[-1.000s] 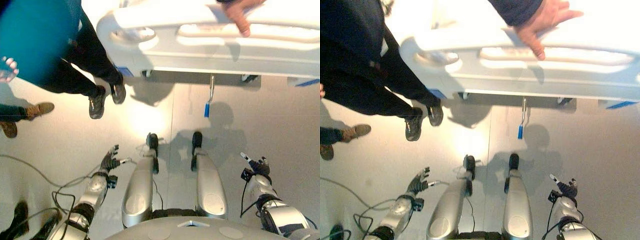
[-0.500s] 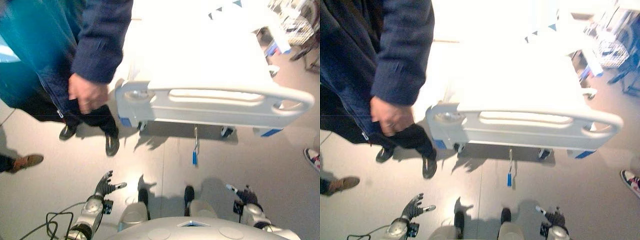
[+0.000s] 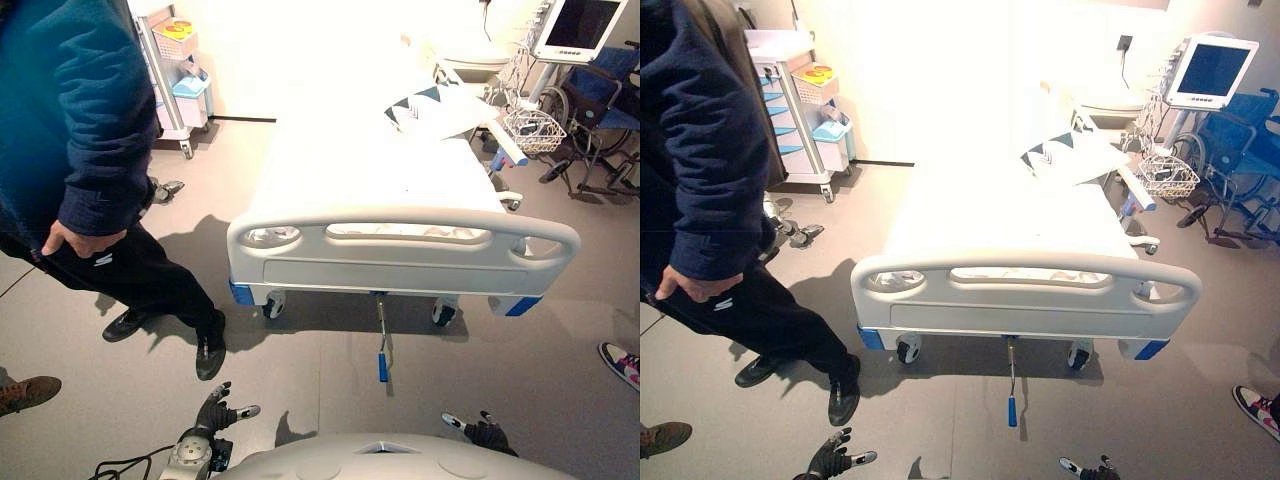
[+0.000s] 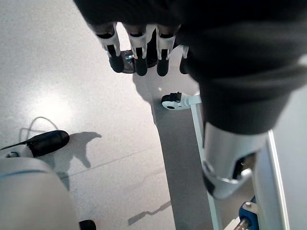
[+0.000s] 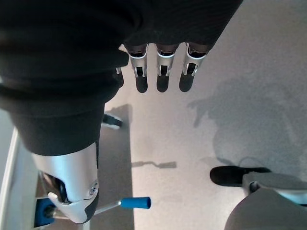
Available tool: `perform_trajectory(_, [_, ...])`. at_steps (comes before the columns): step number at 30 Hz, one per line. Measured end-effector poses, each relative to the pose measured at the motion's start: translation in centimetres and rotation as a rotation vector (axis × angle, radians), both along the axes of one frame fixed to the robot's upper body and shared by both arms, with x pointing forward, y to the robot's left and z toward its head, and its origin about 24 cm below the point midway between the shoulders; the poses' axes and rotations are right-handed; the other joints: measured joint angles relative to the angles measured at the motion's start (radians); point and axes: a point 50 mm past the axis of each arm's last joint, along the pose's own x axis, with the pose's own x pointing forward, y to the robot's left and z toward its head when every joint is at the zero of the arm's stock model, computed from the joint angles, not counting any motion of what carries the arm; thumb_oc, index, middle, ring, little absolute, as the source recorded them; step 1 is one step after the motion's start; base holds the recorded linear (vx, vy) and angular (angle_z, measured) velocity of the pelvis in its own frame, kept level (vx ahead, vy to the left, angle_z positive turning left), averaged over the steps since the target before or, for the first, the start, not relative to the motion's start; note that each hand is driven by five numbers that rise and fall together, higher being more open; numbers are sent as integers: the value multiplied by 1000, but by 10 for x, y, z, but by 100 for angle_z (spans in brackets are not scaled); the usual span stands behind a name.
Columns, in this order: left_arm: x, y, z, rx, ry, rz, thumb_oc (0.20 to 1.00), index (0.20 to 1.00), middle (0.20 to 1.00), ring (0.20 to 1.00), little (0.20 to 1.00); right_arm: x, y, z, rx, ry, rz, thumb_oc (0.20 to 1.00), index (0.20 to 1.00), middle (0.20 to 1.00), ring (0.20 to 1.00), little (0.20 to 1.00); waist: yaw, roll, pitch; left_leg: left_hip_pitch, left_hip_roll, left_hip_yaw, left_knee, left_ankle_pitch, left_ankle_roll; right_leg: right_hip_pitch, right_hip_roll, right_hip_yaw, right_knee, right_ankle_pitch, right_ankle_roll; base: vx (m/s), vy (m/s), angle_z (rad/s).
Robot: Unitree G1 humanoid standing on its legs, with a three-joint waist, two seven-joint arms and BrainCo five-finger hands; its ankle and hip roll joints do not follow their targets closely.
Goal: Raise the hospital bed
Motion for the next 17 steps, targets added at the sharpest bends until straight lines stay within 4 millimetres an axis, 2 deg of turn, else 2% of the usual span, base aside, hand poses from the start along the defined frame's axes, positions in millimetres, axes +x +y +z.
perform_trajectory(7, [-13, 0, -4, 0, 48, 13, 1000, 1000, 1000, 1000, 1000, 0, 2, -1, 6, 3, 10, 1000, 1000, 1000, 1000, 1000, 0, 1, -11, 14, 5, 0, 0, -3, -4, 16, 2, 0, -7, -2, -4, 0, 0, 0])
perform_trajectory(17, [-13, -2, -5, -8, 46, 31, 1000, 1000, 1000, 1000, 1000, 0, 5, -1, 13, 4, 14, 1000, 1000, 1000, 1000, 1000, 0, 0, -20, 15, 6, -1, -1, -4, -4, 23, 3, -1, -7, -2, -4, 0, 0, 0])
